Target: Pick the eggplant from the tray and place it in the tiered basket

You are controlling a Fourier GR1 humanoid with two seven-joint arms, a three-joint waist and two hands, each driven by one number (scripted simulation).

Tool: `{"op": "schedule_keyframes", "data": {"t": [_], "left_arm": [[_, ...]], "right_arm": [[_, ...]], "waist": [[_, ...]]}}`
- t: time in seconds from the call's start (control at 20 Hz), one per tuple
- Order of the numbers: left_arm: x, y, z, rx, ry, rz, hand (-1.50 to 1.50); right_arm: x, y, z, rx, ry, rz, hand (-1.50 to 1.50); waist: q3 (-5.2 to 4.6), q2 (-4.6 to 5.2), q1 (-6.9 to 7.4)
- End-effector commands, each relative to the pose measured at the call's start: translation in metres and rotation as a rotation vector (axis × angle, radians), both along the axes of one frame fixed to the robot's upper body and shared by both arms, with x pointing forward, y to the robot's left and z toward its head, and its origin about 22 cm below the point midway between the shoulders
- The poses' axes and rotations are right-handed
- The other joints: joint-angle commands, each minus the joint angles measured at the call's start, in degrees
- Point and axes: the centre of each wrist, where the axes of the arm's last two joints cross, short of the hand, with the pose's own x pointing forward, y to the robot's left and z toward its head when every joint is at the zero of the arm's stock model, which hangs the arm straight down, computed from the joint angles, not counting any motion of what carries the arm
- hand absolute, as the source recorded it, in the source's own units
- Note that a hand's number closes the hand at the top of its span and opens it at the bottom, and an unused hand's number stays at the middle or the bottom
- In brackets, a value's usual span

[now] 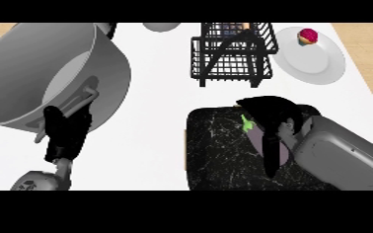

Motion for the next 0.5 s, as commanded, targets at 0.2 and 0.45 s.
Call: {"op": "schedule_keyframes", "data": {"t": [0.2, 0.45], "left_arm": [[0.007, -0.036, -0.001, -0.163, -0.016, -0.131, 0.0], [0.014, -0.032, 0.007, -0.159, -0.022, -0.155, 0.0]], "right_arm": [[-0.011, -0.009, -0.019, -0.086, -0.012, -0.077, -1.5], [-0.004, -0.017, -0.025, -0.061, -0.03, -0.106, -1.5]], "waist": [[-0.83, 0.49, -0.35], [-0.81, 0.61, 0.1]]}}
